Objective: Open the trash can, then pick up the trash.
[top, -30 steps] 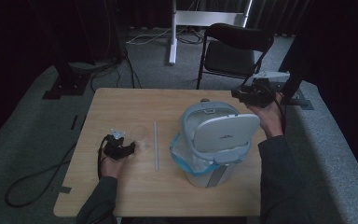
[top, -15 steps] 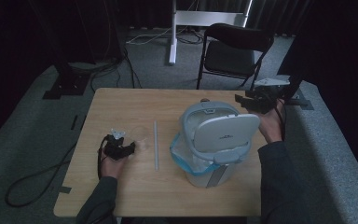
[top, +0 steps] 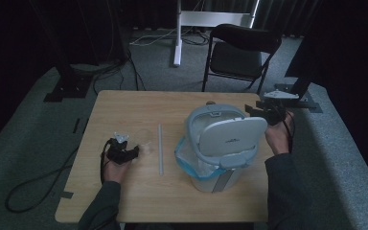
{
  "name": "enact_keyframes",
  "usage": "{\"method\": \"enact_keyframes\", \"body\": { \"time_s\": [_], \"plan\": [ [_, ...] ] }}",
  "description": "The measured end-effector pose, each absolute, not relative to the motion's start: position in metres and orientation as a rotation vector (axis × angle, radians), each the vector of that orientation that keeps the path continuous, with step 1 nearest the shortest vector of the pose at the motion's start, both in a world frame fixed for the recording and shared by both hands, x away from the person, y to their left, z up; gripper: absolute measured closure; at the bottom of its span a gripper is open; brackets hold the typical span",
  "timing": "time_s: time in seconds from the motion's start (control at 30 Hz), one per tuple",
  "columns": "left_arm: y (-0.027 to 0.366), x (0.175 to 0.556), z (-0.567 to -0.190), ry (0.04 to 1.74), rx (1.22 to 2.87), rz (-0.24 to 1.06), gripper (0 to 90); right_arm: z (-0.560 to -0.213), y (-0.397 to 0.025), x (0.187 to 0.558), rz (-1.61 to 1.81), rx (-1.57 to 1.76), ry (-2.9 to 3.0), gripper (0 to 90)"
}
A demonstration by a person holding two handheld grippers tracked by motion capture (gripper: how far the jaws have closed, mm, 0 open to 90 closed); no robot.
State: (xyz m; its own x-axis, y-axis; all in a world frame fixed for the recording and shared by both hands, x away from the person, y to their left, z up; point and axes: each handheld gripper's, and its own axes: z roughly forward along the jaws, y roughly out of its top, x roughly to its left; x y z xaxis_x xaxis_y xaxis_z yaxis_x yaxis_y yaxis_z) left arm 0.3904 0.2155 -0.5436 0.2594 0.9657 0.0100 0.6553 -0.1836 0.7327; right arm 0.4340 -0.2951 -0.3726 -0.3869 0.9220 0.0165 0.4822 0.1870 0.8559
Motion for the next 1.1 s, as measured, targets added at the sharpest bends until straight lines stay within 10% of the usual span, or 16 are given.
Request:
{"method": "enact_keyframes", "body": {
  "time_s": [1.1],
  "plan": [
    [0.214, 0.390, -0.544, 1.453, 1.939, 0.642, 30.8, -0.441, -0.296, 0.425, 1.025, 1.422, 1.906, 36.4]
  ]
}}
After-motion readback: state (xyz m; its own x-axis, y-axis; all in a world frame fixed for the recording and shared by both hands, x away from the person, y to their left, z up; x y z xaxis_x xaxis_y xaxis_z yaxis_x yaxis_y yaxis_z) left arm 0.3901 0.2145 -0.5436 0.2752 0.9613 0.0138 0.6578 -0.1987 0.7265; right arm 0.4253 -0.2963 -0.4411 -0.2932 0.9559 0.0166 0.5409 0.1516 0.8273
